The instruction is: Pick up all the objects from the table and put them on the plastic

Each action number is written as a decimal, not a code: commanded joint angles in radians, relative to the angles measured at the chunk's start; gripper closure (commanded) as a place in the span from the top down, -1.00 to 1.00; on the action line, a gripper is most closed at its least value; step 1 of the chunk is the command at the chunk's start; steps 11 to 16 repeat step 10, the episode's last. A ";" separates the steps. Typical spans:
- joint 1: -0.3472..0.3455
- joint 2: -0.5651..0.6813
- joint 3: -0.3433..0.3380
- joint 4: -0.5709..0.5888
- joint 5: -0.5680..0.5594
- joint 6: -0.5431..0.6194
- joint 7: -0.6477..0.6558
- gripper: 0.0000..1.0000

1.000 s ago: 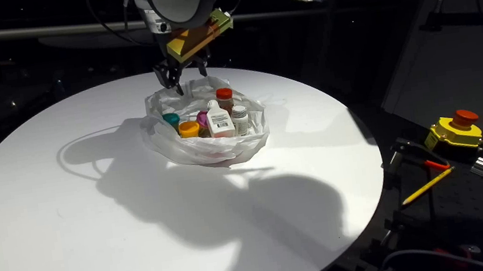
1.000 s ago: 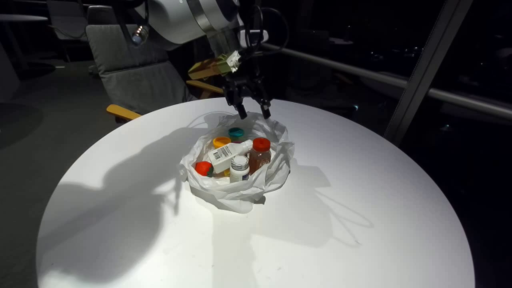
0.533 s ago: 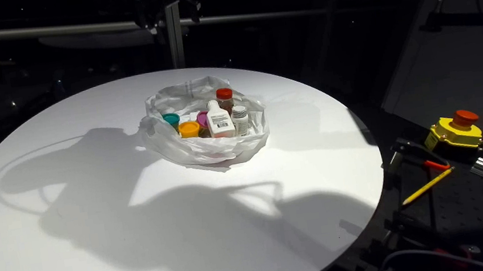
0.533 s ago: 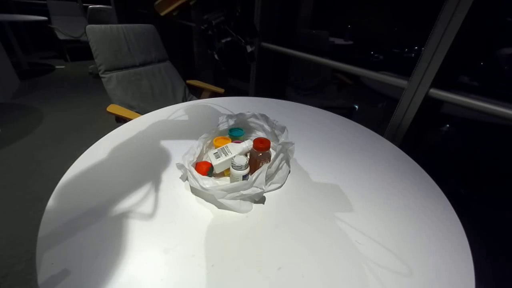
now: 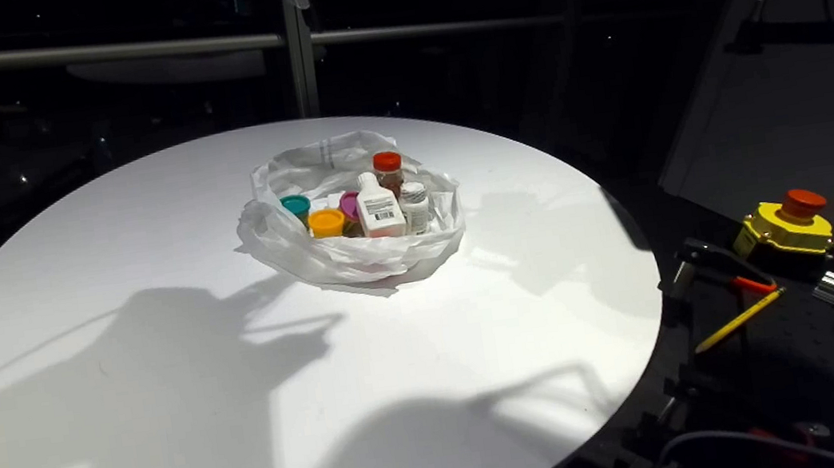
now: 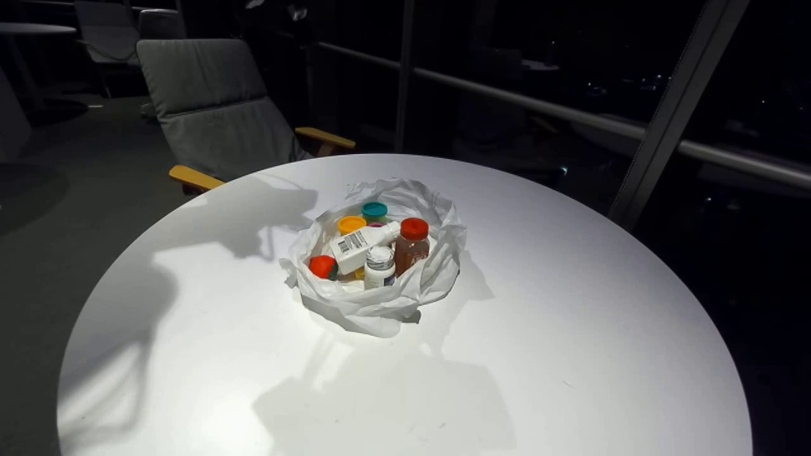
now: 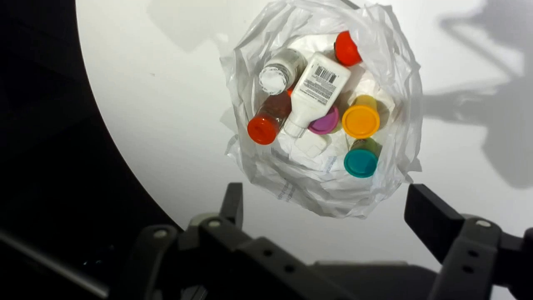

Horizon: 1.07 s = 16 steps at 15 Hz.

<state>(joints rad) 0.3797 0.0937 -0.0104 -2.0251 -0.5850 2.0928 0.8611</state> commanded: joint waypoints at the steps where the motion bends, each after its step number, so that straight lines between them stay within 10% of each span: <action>1: -0.066 -0.002 0.073 0.000 -0.004 -0.005 0.003 1.00; 16: -0.085 0.022 0.073 0.019 -0.004 -0.005 0.002 1.00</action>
